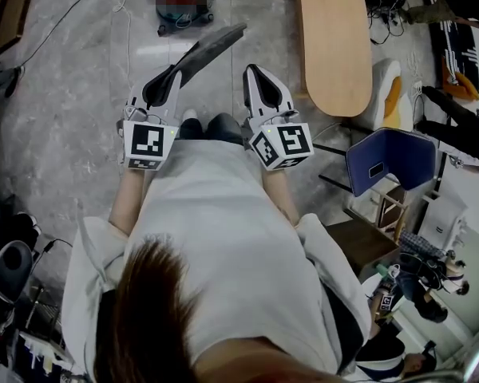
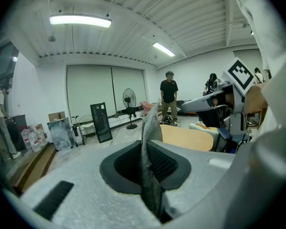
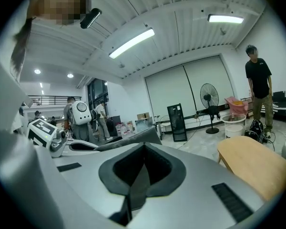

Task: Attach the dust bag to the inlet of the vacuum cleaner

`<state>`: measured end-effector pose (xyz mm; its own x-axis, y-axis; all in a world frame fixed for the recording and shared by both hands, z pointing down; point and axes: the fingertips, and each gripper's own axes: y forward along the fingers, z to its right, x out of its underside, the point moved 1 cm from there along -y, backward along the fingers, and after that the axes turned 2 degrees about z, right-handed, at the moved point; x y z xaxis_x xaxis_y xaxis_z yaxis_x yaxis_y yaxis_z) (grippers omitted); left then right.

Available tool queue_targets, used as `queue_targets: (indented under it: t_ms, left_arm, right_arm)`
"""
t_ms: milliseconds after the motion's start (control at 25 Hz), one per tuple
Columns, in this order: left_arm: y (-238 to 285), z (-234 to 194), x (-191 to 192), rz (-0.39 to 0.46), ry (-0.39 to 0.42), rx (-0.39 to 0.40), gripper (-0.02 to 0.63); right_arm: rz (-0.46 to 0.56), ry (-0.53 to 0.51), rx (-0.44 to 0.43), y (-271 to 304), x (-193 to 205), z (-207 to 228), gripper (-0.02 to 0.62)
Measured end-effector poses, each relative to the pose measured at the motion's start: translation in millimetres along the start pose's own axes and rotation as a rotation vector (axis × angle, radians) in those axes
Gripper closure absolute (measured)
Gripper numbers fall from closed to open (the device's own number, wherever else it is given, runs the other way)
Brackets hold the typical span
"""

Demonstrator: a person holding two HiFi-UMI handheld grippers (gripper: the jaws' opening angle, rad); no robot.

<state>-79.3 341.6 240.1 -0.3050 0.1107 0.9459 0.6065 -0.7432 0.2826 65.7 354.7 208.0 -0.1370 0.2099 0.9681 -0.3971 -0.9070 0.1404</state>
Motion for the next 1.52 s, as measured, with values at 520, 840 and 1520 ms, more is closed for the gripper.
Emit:
queue_targets:
  t_ms: [520, 840, 1520]
  left_arm:
    - [47.6, -14.7, 2.3, -0.043, -0.056, -0.042, 0.565]
    - [114.7, -42.0, -10.6, -0.053, -0.086, -0.124, 0.565]
    - [179.2, -82.5, -33.4, -0.055, -0.135, -0.265, 0.565]
  right_arm:
    - [-0.045, 0.022, -0.060, 46.7, 5.6, 44.5, 0.594]
    - [-0.059, -0.004, -0.140, 106.5, -16.4, 105.4, 0.594]
    - [-0.101, 0.009, -0.188, 159.5, -30.8, 174.7, 0.594]
